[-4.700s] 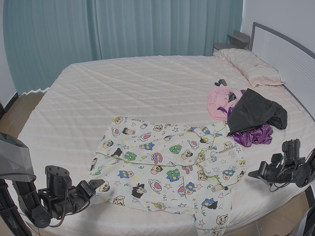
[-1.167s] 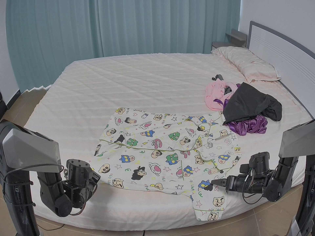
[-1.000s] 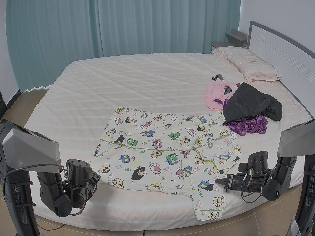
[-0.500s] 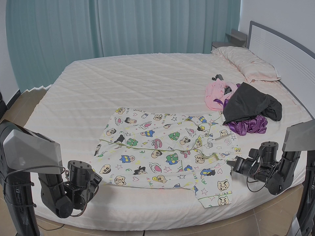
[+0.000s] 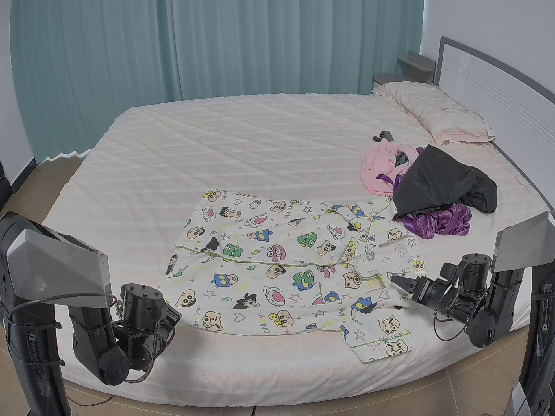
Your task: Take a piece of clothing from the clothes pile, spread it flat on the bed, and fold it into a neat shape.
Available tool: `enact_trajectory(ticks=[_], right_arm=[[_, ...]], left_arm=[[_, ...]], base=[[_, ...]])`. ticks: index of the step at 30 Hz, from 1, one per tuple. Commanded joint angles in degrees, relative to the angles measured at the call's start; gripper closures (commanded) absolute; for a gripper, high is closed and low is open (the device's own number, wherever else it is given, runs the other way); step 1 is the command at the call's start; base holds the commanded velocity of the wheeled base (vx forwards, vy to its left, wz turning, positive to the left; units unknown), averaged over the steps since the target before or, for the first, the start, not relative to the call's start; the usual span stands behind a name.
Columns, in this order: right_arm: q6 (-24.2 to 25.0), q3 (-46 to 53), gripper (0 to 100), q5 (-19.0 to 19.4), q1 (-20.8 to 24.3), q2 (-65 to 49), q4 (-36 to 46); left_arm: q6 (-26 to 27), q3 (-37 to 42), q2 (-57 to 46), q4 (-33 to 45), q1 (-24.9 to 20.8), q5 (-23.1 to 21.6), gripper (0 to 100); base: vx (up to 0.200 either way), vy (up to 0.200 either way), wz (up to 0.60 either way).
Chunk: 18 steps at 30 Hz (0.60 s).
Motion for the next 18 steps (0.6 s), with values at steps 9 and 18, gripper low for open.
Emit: enact_trajectory(ticks=[9, 18], right_arm=[[-0.1, 10.5, 0, 3.5, -4.5, -6.2, 0.0], [-4.0, 18.0, 0, 11.7, -3.3, -7.2, 1.3]], left_arm=[[0.0, 0.0, 0.1, -0.1, -0.1, 0.0, 100], [0.0, 0.0, 0.1, -0.1, 0.0, 0.0, 100]], base=[[0.000, 0.000, 0.00], [0.000, 0.000, 0.00]])
